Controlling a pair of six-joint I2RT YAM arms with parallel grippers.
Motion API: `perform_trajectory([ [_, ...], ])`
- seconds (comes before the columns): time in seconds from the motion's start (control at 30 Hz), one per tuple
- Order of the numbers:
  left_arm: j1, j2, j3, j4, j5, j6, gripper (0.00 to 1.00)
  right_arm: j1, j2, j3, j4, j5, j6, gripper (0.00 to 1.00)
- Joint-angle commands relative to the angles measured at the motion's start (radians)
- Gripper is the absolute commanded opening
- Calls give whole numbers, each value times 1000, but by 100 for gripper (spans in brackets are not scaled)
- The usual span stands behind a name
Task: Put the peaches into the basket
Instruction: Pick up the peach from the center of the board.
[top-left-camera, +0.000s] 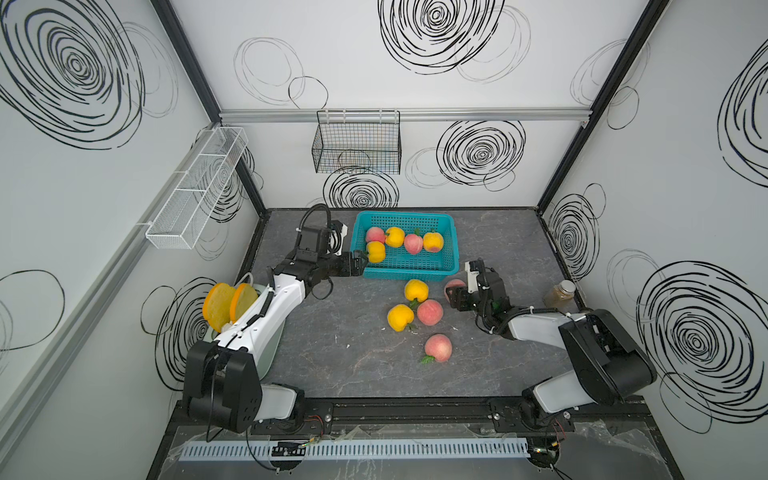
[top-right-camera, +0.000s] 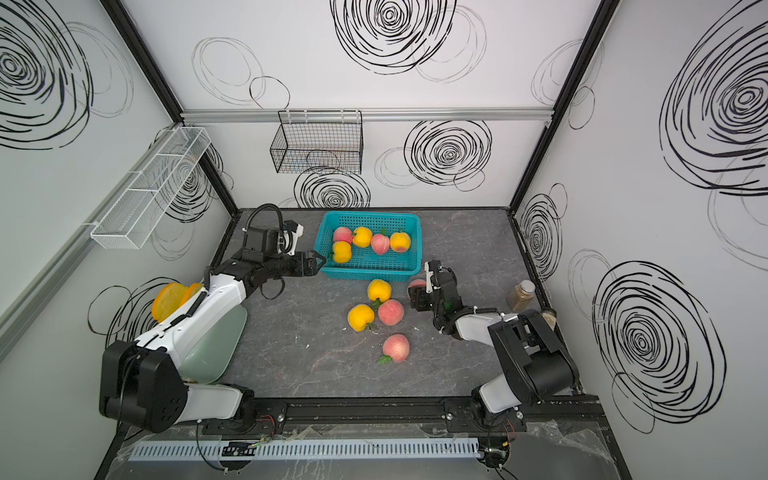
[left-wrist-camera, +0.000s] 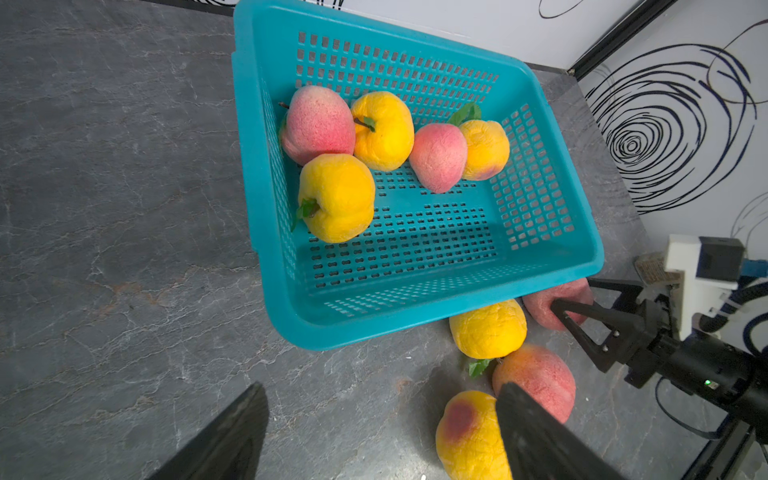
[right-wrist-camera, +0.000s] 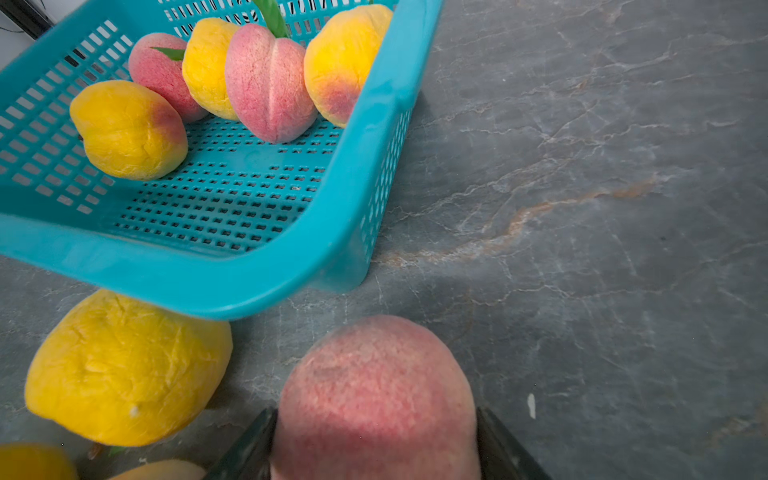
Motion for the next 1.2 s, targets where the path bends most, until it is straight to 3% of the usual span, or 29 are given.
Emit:
perform_trajectory([
  [0.0,13,8,-10,44,19,-3,90,5,13,20,-7,-13,-6,61],
  [0.07,14,7,-10,44,17,-4,90,6,10,14,-4,-19,-5,54],
  [0.3,17,7,-10,45,20,-5,90,6,-13,5,-7,-18,-9,11],
  [0.4,17,5,-12,45,19,-5,89,8,-22,-1,-5,-25,-7,1],
  [1.17,22,9,-13,50,34,-7,90,13,-204,-48,-95,-7,5,0],
])
